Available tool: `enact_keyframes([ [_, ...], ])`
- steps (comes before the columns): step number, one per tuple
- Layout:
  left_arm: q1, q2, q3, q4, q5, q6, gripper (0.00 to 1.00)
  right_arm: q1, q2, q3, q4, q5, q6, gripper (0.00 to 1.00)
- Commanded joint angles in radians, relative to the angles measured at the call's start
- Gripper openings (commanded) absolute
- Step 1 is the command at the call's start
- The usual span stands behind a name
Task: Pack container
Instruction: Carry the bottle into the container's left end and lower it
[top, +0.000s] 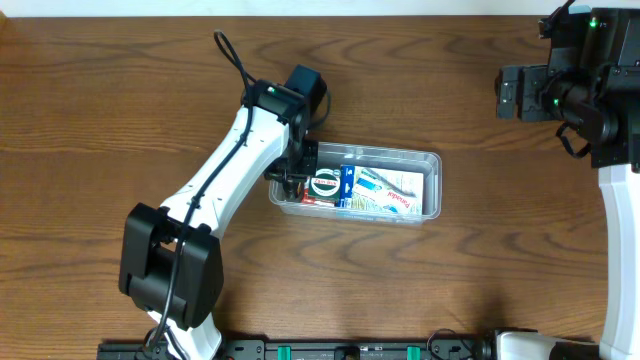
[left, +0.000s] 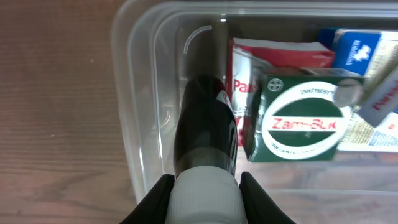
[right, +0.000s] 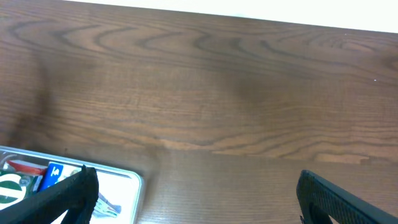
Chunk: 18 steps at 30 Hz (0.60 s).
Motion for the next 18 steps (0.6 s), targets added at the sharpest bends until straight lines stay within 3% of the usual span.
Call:
enact_keyframes([
  [1,-0.003,0.008,-0.024,0.012,-0.011,-0.023,0.15,-0.004,0.001,0.0,-0.002,0.006,0.016,0.99],
  [6,-0.003,0.008,-0.025,0.018,-0.011,-0.03,0.17,-0.004,0.001,0.0,-0.001,0.006,0.016,0.99],
  [10,-0.003,0.008,-0.025,0.019,-0.011,-0.03,0.45,-0.004,0.001,0.0,-0.001,0.006,0.016,0.99],
  [12,-0.003,0.008,-0.025,0.019,-0.011,-0.03,0.52,-0.004,0.001,0.0,-0.002,0.006,0.016,0.99],
  [18,-0.003,0.008,-0.025,0.018,-0.007,-0.03,0.55,-0.004,0.001,0.0,-0.001,0.006,0.016,0.99],
])
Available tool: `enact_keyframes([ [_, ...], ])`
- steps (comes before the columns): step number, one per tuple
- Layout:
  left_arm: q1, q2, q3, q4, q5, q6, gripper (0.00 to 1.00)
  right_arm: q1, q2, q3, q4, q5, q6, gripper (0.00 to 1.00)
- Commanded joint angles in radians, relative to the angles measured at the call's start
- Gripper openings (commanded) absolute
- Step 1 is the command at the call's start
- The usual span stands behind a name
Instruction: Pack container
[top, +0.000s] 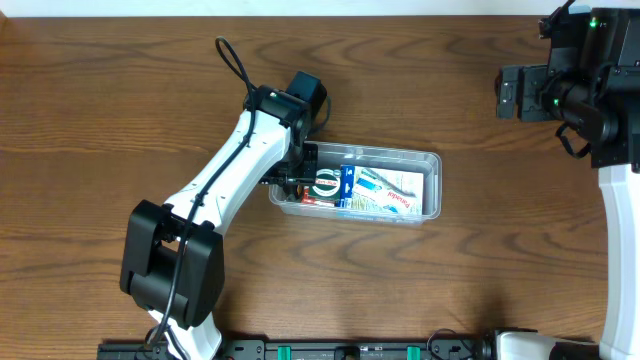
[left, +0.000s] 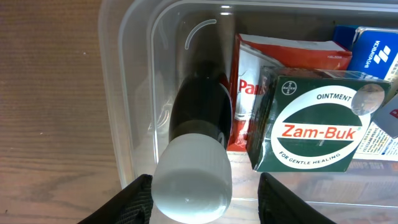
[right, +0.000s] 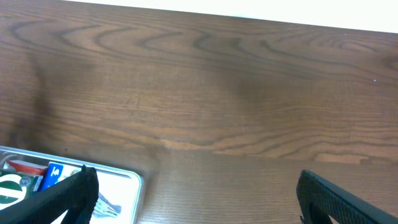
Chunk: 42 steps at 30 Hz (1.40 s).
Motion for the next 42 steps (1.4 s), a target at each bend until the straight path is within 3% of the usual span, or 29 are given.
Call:
enact_keyframes([
  [1,-0.002,0.003,0.007,-0.006,-0.008,-0.002,0.57,-0.004,0.001,0.0,-0.001,0.006,0.016,0.99],
  [8,-0.002,-0.031,0.119,-0.079,-0.008,0.006,0.71,-0.004,0.001,0.0,-0.001,0.006,0.016,0.99],
  [13,-0.002,-0.111,0.245,-0.188,-0.009,0.034,0.73,-0.004,0.001,0.0,-0.001,0.006,0.016,0.99],
  [17,-0.002,-0.222,0.31,-0.303,-0.038,0.083,0.79,-0.004,0.001,0.0,-0.001,0.006,0.016,0.99],
  [23,0.0,-0.463,0.326,-0.362,-0.073,0.041,0.83,-0.004,0.001,0.0,-0.001,0.006,0.016,0.99],
  [24,0.0,-0.51,0.326,-0.355,-0.04,-0.006,0.88,-0.004,0.001,0.0,-0.001,0.006,0.016,0.99],
  [25,0.0,-0.547,0.326,-0.351,-0.002,-0.056,1.0,-0.004,0.001,0.0,-0.001,0.006,0.016,0.99],
  [28,0.0,-0.654,0.326,-0.352,0.072,-0.192,0.98,-0.004,0.001,0.0,-0.001,0.006,0.016,0.99],
  [42,0.0,-0.964,0.326,-0.364,0.068,-0.192,0.98,-0.004,0.001,0.0,-0.001,0.006,0.016,0.99],
])
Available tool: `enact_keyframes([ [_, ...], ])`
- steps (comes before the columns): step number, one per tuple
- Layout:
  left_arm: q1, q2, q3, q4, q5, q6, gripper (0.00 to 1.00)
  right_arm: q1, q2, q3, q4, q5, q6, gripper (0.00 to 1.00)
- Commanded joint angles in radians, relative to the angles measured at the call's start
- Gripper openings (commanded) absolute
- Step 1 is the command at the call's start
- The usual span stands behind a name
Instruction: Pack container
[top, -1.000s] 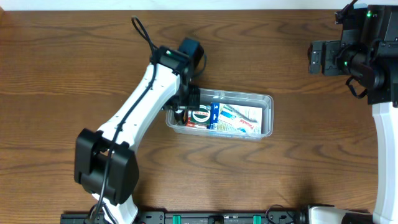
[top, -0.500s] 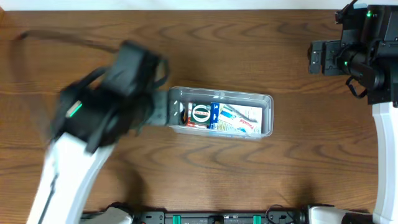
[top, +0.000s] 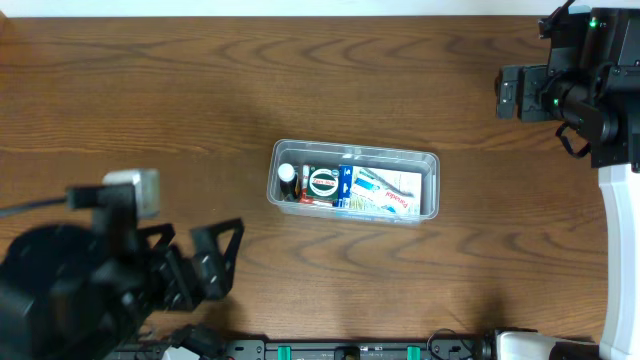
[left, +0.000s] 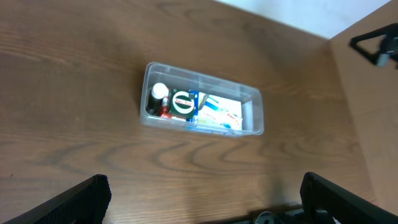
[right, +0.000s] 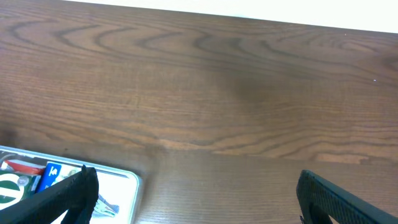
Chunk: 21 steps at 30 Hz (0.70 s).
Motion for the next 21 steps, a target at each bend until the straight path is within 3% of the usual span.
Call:
enact_keyframes([
  [1,0.003,-0.038,0.006,-0.003,0.014,-0.012,0.98,-0.004,0.001,0.0,0.0,0.006,0.016,0.99],
  [8,0.003,-0.071,0.006,-0.04,0.013,-0.004,0.98,-0.004,0.001,0.0,-0.001,0.006,0.016,0.99],
  [14,0.003,-0.067,-0.04,-0.2,-0.01,0.005,0.98,-0.004,0.001,0.0,-0.001,0.006,0.016,0.99],
  [21,0.021,-0.083,-0.219,-0.153,-0.128,0.048,0.98,-0.004,0.001,0.0,-0.001,0.006,0.016,0.99],
])
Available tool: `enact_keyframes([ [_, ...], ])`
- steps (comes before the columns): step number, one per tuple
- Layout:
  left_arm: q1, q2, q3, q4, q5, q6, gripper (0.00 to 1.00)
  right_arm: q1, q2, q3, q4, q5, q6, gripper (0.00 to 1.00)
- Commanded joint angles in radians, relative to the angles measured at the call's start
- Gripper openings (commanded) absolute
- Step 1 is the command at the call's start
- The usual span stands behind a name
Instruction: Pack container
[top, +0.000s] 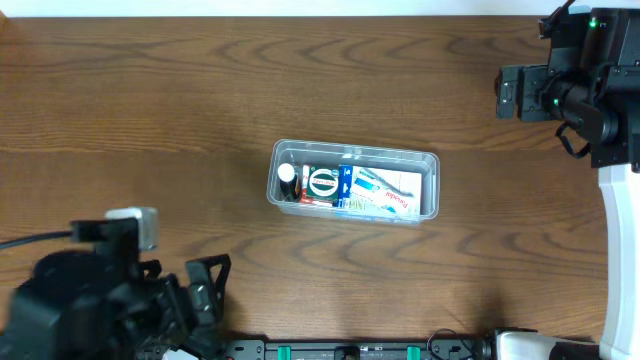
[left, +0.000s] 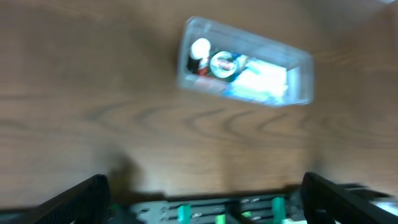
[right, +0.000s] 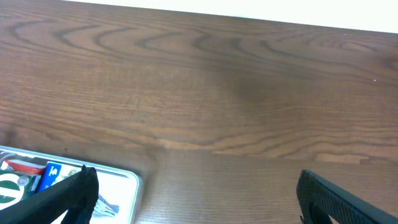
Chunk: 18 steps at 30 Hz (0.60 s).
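Note:
The clear plastic container (top: 432, 186) lies at the table's middle, also seen blurred in the left wrist view (left: 300, 79). Inside it, at the left end, is a dark bottle with a white cap (top: 288, 176). Beside the bottle are a green Zam-Buk box (top: 322, 183) and blue and white packets (top: 382, 190). My left gripper (top: 186, 284) hangs open near the front left edge, far from the container, with nothing between its fingers (left: 202, 205). My right gripper (top: 508, 92) stays open at the far right (right: 200, 200), empty.
A black rail with green clips (top: 330, 350) runs along the table's front edge and shows under the left fingers (left: 217, 210). Bare wood table (top: 150, 110) surrounds the container on all sides.
My left arm has drawn further toward the front left corner. Its camera view is now blurred, and the container sits higher in that view. The right arm and the container have not moved.
My left gripper was shut on the white-capped bottle at the container's left end. Then it stood open with the bottle left inside. Later the arm was well away at the front left, and now it is further back still.

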Motion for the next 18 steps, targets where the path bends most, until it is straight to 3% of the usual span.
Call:
enact_keyframes([
  [1,0.031,-0.018,-0.089,-0.004,-0.081,0.025,0.98,-0.004,0.001,0.0,0.0,0.006,0.016,0.99],
  [18,0.274,-0.487,-0.948,0.997,-0.203,0.025,0.98,-0.004,0.001,0.0,0.0,0.006,0.016,0.99],
])
